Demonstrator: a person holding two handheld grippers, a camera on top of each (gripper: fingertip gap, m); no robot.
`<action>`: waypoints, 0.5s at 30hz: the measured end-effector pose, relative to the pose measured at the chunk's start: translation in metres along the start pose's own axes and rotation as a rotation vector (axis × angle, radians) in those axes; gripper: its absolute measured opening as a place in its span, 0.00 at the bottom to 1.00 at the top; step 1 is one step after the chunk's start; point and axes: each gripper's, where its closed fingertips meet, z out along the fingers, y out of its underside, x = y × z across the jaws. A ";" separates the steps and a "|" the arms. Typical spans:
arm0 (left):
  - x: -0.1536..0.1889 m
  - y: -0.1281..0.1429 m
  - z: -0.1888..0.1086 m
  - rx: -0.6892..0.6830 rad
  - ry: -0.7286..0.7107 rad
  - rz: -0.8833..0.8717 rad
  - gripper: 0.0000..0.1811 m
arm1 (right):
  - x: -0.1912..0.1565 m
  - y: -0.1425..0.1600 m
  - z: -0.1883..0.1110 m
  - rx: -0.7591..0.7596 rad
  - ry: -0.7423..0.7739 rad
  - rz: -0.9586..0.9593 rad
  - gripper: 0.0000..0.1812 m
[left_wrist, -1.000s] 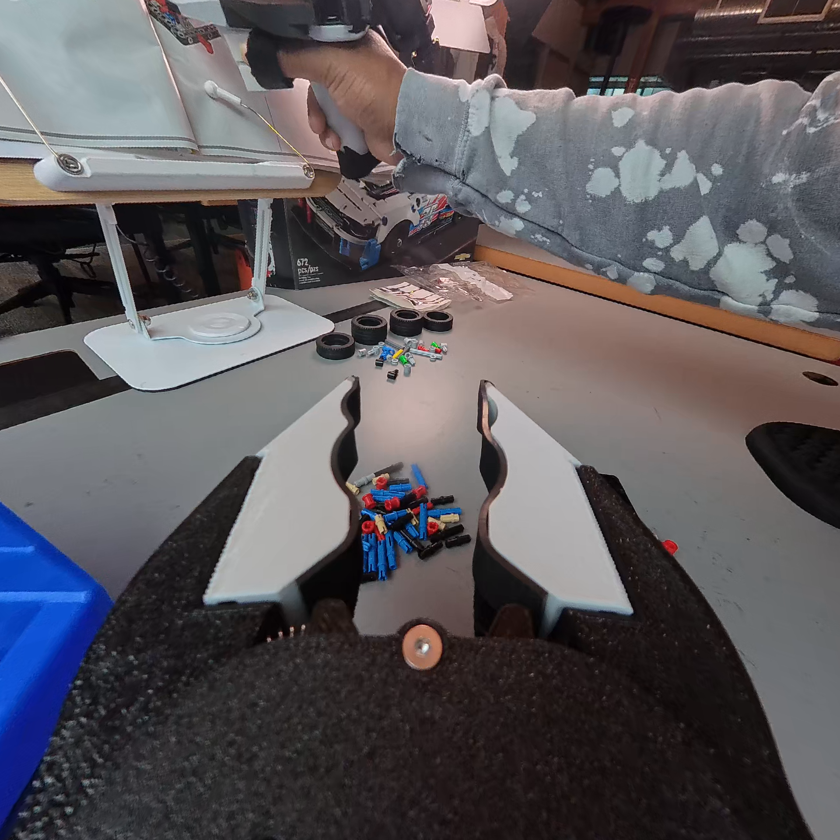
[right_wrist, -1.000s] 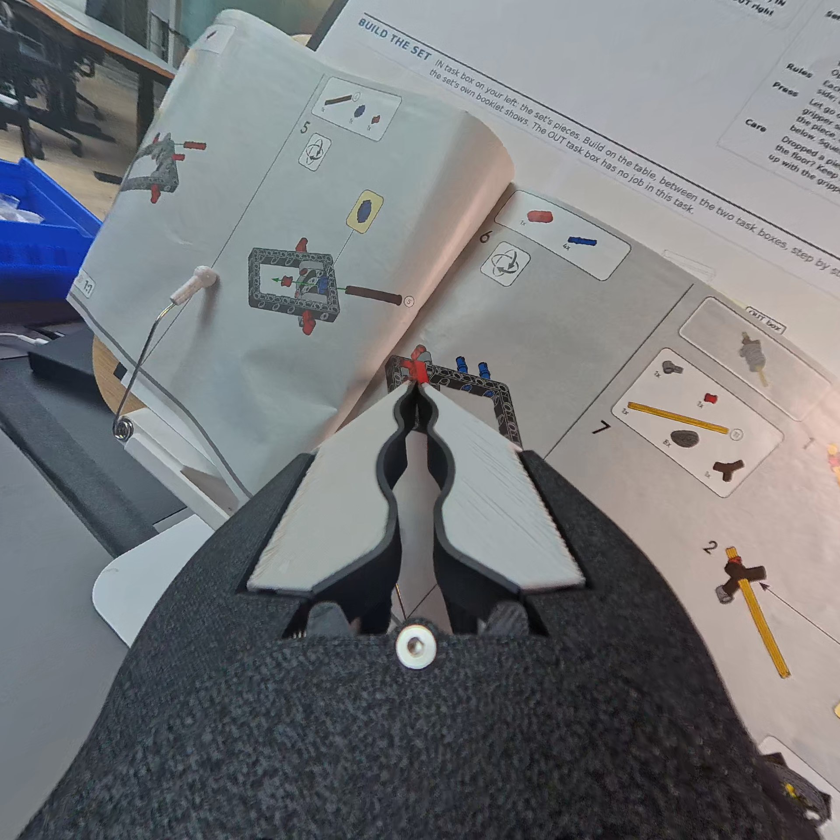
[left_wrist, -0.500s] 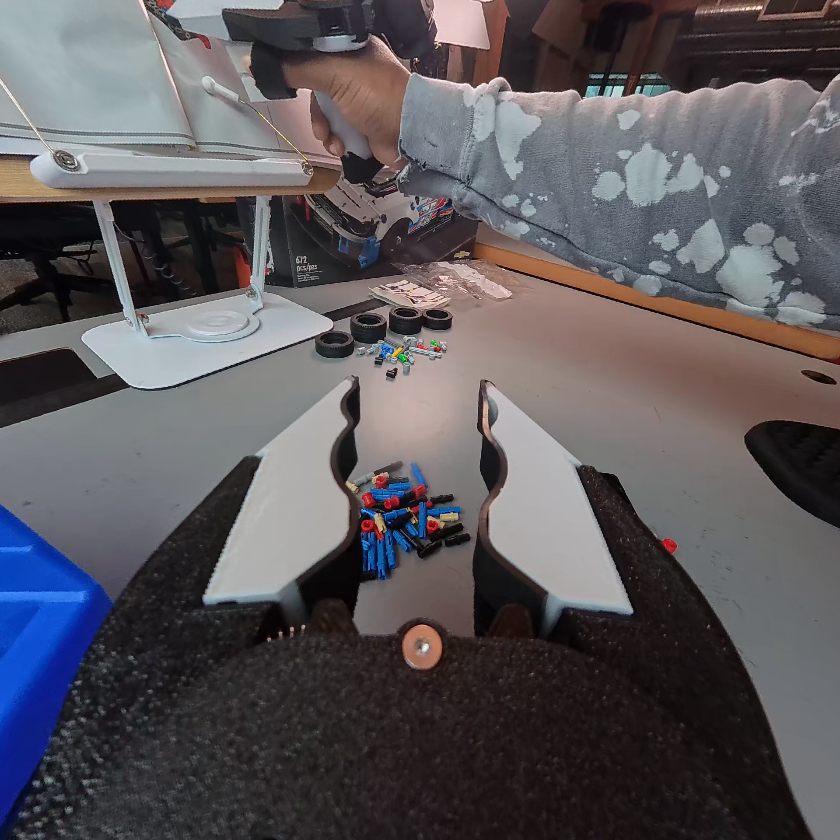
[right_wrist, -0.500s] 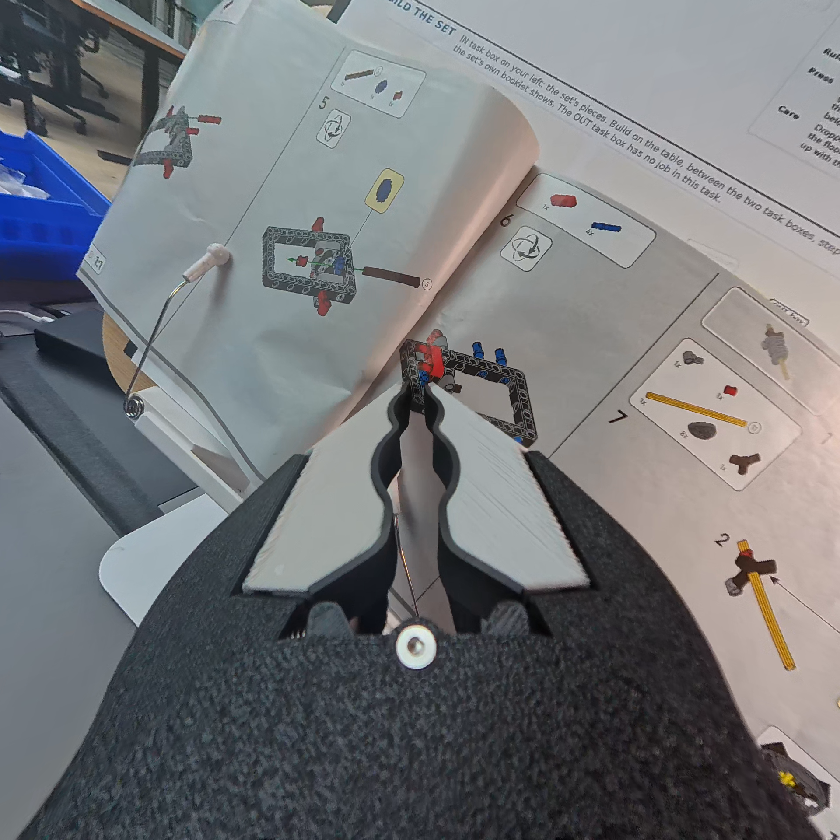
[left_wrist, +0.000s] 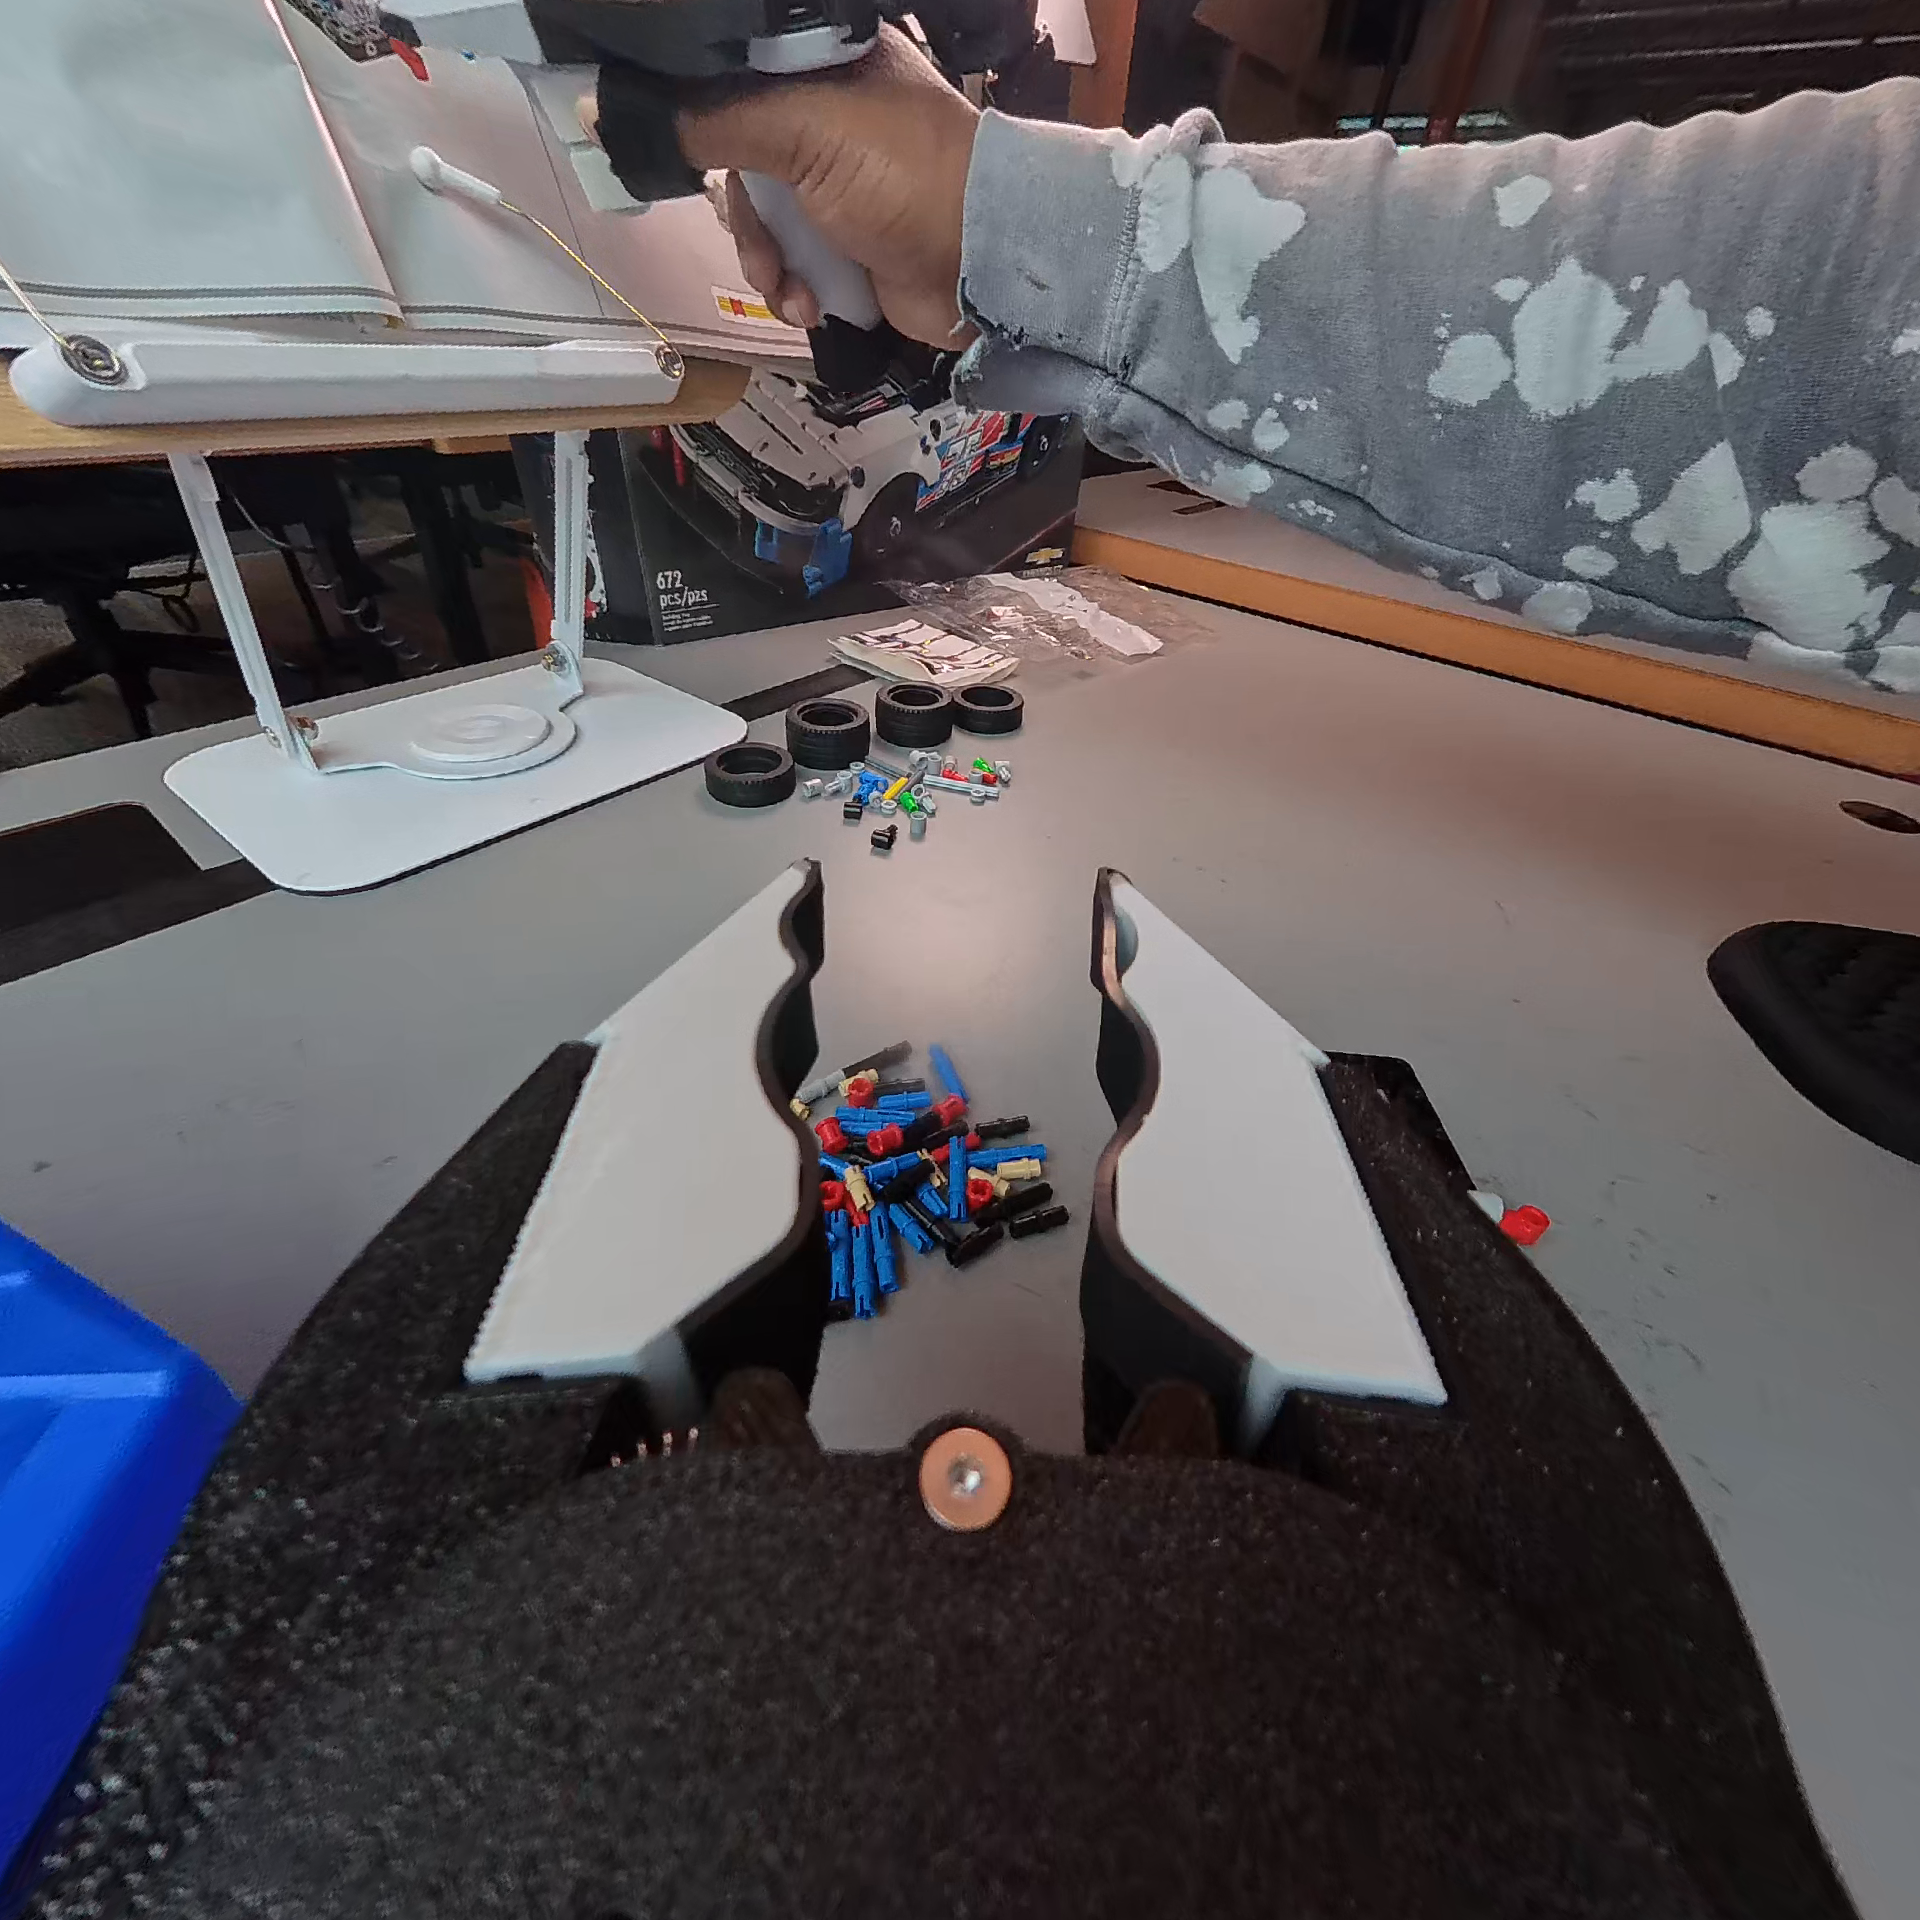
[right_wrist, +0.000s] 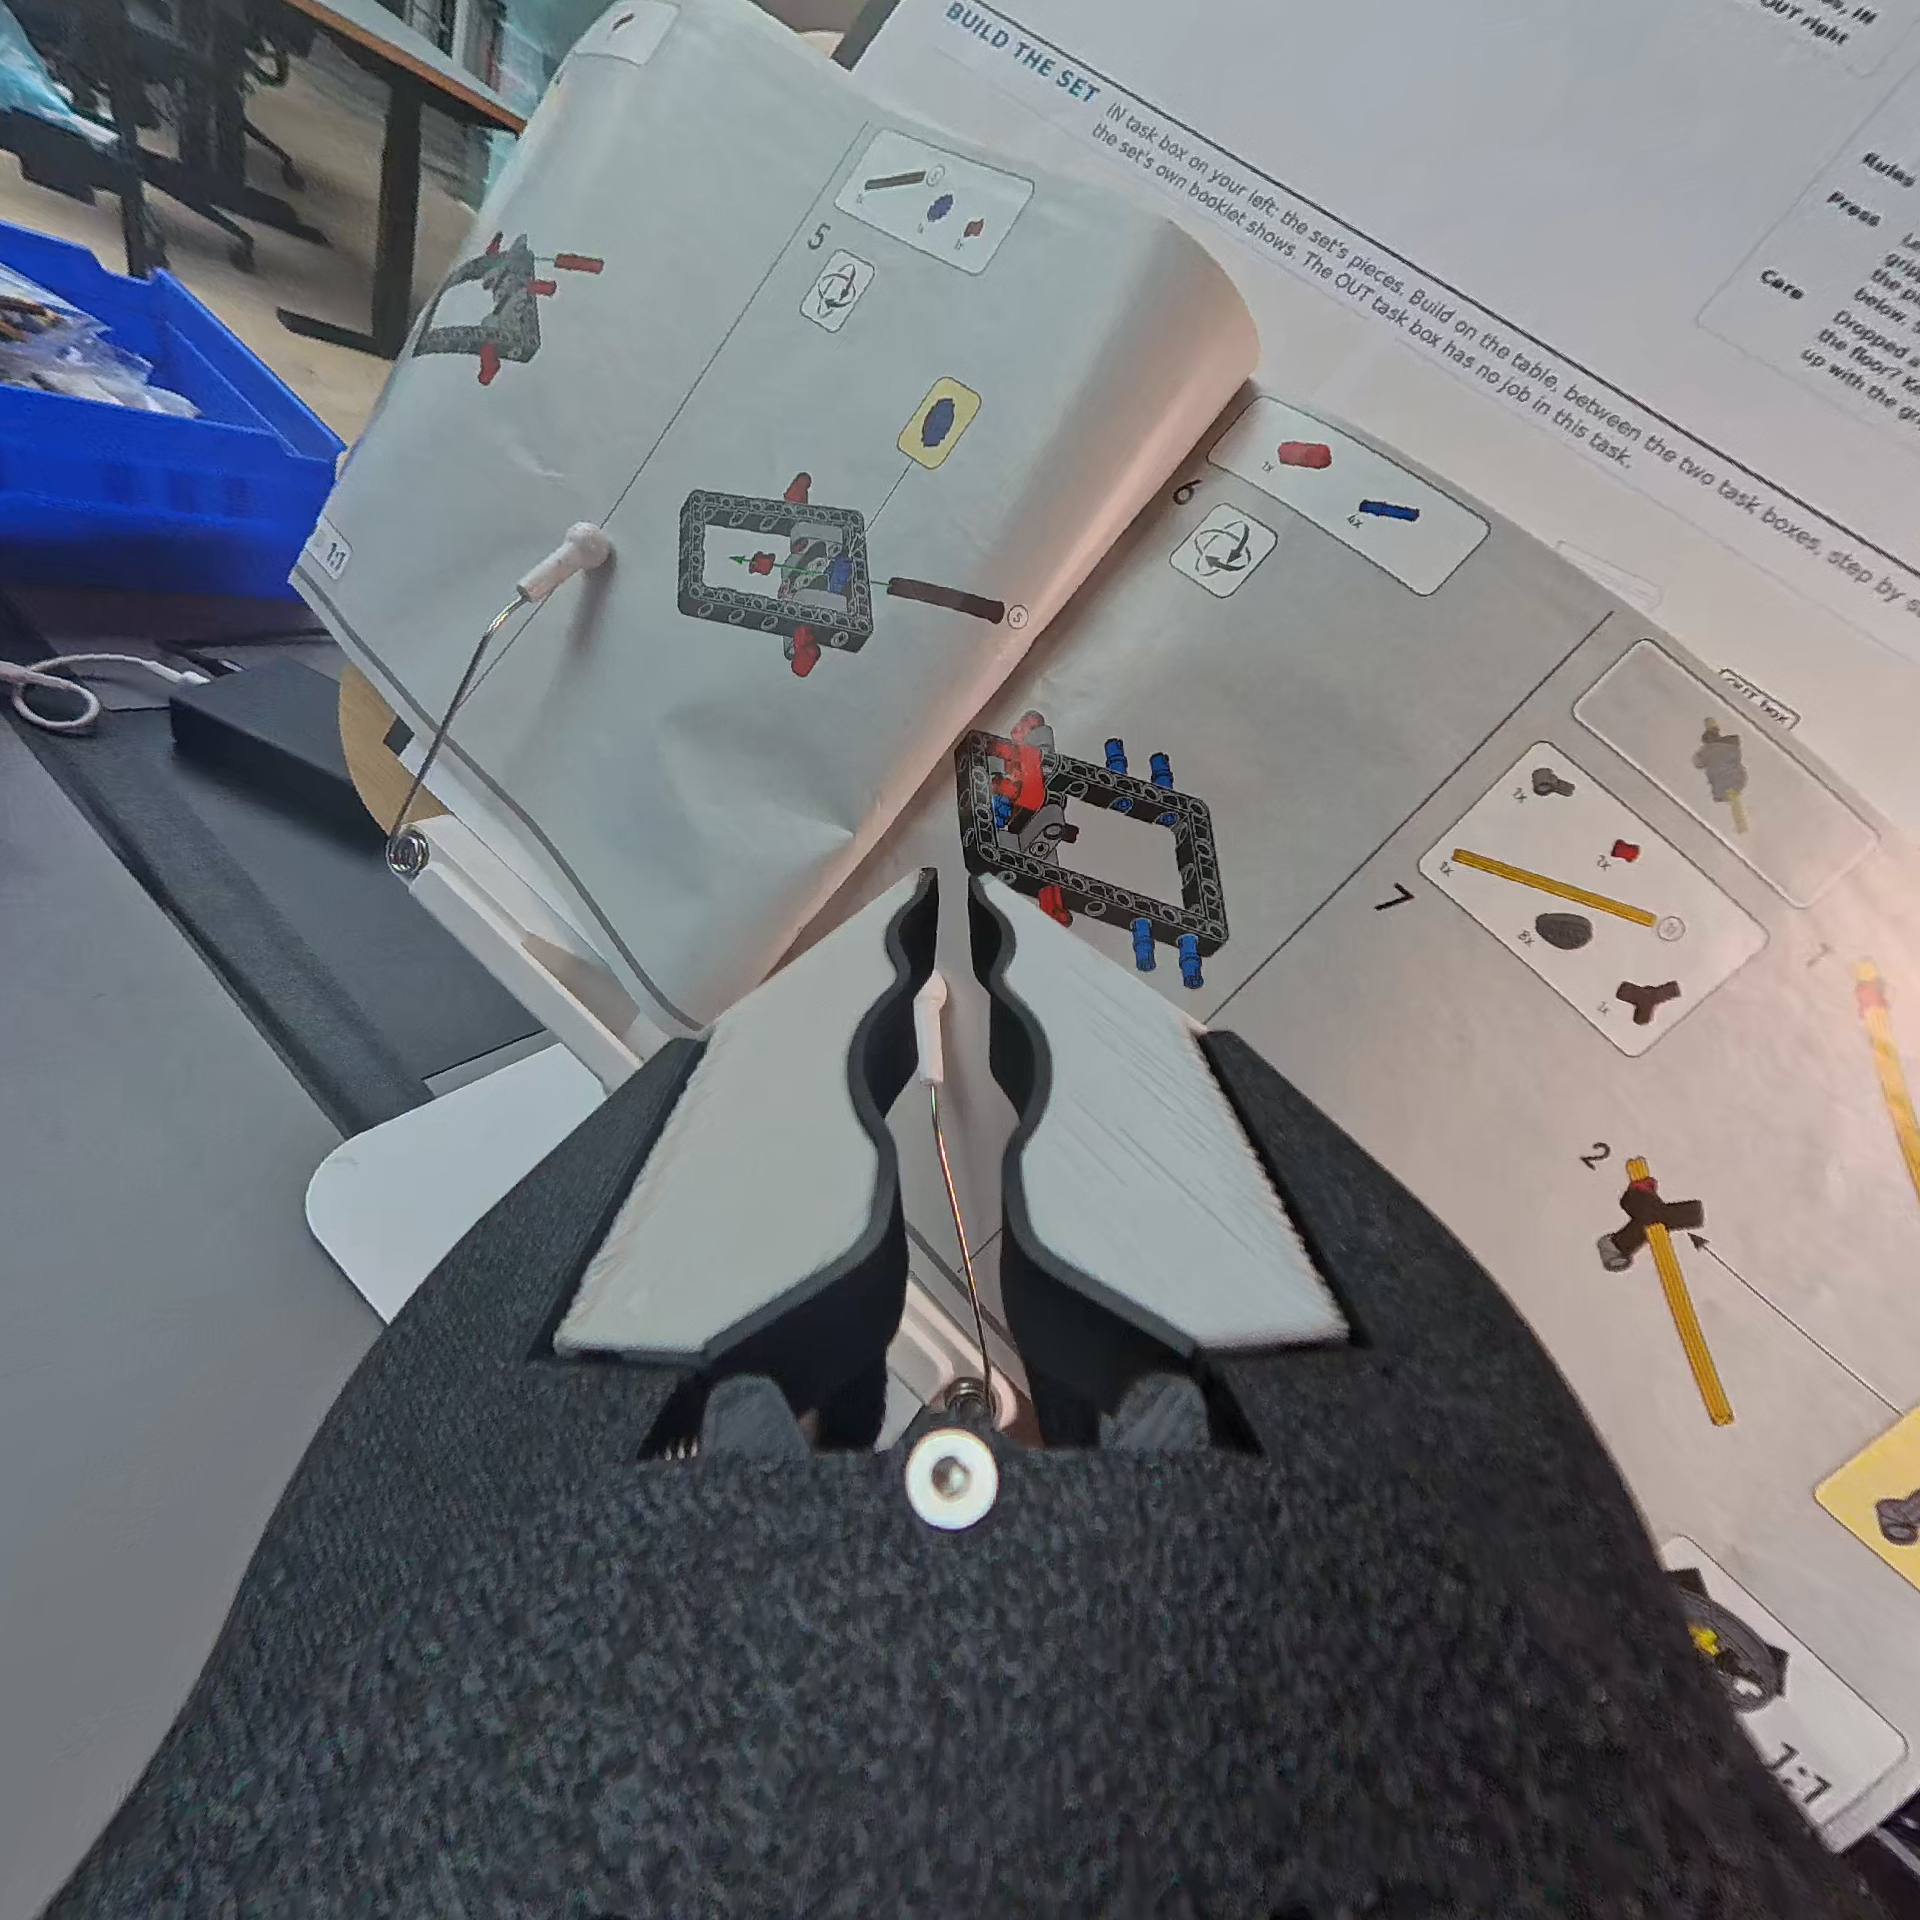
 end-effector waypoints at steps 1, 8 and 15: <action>0.000 0.000 0.000 -0.001 0.001 0.000 0.28 | 0.000 0.001 0.000 -0.002 -0.001 0.002 0.03; 0.000 0.001 0.001 -0.003 0.009 -0.008 0.28 | -0.002 0.007 0.002 0.004 0.001 0.022 0.03; -0.001 0.000 0.000 0.001 0.013 -0.017 0.28 | -0.023 -0.005 -0.019 0.098 -0.013 0.096 0.05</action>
